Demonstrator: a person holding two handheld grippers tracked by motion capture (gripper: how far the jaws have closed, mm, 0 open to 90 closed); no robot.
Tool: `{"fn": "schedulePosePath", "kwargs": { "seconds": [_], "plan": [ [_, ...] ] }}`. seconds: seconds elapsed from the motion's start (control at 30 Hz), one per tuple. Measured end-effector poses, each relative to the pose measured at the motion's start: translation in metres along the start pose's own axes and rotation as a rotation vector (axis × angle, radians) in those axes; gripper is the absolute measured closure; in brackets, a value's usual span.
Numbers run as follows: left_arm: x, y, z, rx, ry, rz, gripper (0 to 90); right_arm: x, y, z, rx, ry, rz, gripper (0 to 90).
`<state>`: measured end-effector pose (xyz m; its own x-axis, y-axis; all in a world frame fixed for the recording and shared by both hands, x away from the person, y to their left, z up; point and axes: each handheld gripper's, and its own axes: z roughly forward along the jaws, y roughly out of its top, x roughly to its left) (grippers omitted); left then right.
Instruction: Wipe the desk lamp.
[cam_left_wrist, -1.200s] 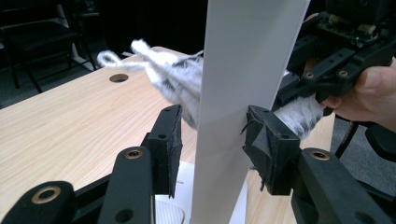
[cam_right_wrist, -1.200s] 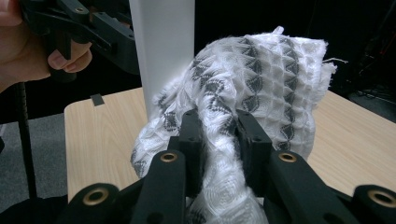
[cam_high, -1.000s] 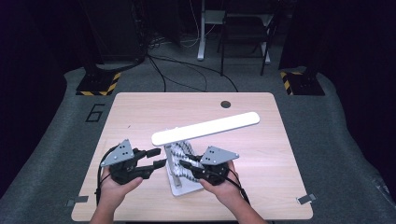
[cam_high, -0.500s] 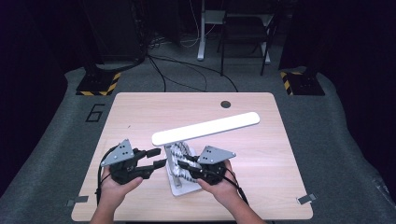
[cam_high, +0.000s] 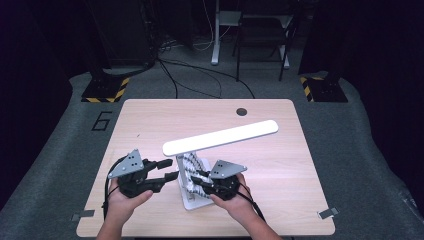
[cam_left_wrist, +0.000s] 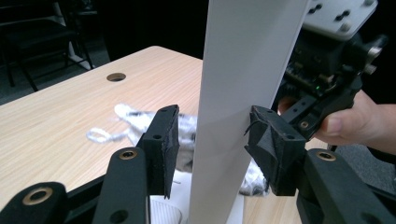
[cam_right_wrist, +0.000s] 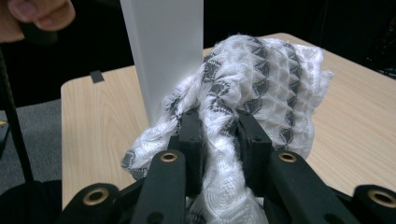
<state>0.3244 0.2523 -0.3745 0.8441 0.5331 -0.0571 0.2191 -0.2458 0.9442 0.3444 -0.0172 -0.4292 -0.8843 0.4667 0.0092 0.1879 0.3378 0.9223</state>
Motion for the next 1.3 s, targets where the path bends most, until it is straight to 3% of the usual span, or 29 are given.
{"fn": "schedulePosePath", "kwargs": {
  "seconds": [0.8, 0.93, 1.3],
  "plan": [
    [-0.001, -0.001, 0.002, 0.005, 0.007, 0.000, 53.1, -0.002, -0.052, 0.035, 0.185, -0.021, -0.023, 75.0],
    [-0.001, -0.001, 0.002, 0.004, 0.004, -0.001, 53.0, -0.002, -0.061, 0.040, 0.219, -0.023, -0.049, 75.3],
    [0.000, 0.000, 0.002, 0.007, 0.008, 0.000, 52.7, -0.002, -0.067, 0.042, 0.233, -0.035, -0.043, 75.2]
  ]
}}
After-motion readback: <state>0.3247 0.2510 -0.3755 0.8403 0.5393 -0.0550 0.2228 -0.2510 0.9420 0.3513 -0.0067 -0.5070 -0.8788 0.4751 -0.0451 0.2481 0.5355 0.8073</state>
